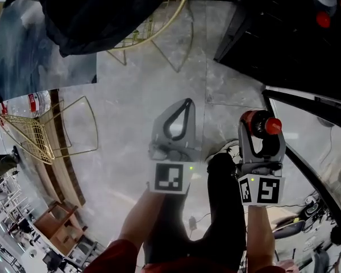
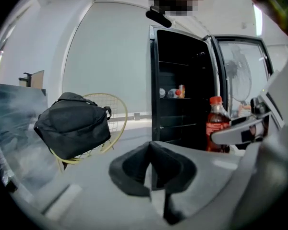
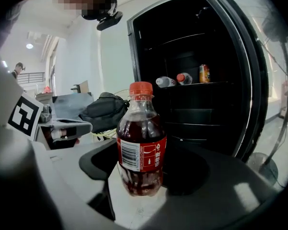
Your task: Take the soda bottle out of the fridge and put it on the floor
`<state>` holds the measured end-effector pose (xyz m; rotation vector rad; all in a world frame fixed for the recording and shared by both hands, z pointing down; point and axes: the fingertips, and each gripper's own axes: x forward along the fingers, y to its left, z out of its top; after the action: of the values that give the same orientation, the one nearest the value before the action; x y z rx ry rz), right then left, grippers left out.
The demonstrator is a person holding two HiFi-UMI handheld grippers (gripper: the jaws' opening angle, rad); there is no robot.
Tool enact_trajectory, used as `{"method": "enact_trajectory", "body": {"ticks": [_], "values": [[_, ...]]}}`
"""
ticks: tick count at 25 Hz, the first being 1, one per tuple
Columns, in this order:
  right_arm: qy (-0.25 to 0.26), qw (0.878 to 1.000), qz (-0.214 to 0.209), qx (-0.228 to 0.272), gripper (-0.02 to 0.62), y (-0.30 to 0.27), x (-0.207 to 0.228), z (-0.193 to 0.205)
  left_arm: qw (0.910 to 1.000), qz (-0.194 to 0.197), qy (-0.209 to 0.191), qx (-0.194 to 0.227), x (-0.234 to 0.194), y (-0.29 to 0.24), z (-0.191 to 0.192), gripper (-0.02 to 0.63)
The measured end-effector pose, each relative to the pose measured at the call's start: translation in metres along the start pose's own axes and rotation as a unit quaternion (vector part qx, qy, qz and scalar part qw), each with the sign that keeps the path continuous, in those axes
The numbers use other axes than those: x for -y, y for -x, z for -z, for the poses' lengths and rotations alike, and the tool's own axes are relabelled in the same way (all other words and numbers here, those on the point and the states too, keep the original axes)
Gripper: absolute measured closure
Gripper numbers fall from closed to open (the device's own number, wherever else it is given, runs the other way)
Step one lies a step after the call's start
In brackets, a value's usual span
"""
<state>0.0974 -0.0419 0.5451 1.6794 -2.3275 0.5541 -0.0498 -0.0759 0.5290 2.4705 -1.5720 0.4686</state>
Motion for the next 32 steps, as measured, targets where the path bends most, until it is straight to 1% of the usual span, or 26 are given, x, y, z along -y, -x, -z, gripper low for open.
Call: {"method": "enact_trajectory", "body": {"ticks": [3, 6, 11, 13, 17, 21, 26, 32], "values": [[-0.005, 1.0, 0.002, -0.009, 0.296, -0.009, -0.017, 0.019, 0.9999, -0.007, 0.011, -0.004, -0.021, 0.01, 0.022, 0.606], [0.003, 1.0, -0.002, -0.016, 0.296, -0.022, -0.037, 0.042, 0.9997, -0.003, 0.017, -0.015, -0.039, 0.016, 0.049, 0.606], [0.018, 0.999, -0.014, -0.036, 0.296, -0.044, -0.057, 0.092, 0.9998, -0.002, 0.012, -0.016, -0.062, 0.015, 0.094, 0.606], [0.026, 0.998, -0.022, -0.044, 0.296, -0.052, -0.061, 0.114, 0.9996, -0.008, 0.021, -0.018, -0.068, 0.012, 0.115, 0.606], [0.043, 0.997, -0.04, -0.055, 0.296, -0.074, -0.065, 0.157, 0.999, -0.014, 0.038, -0.018, -0.079, 0.002, 0.158, 0.606], [0.054, 0.995, -0.057, -0.056, 0.296, -0.101, -0.063, 0.202, 0.9981, -0.029, 0.052, -0.016, -0.086, -0.011, 0.203, 0.606], [0.067, 0.994, -0.069, -0.053, 0.296, -0.139, -0.059, 0.256, 0.999, -0.018, 0.037, -0.017, -0.088, -0.034, 0.263, 0.606], [0.079, 0.993, -0.078, -0.042, 0.296, -0.177, -0.05, 0.317, 0.9988, -0.02, 0.045, 0.005, -0.094, -0.063, 0.325, 0.605]]}}
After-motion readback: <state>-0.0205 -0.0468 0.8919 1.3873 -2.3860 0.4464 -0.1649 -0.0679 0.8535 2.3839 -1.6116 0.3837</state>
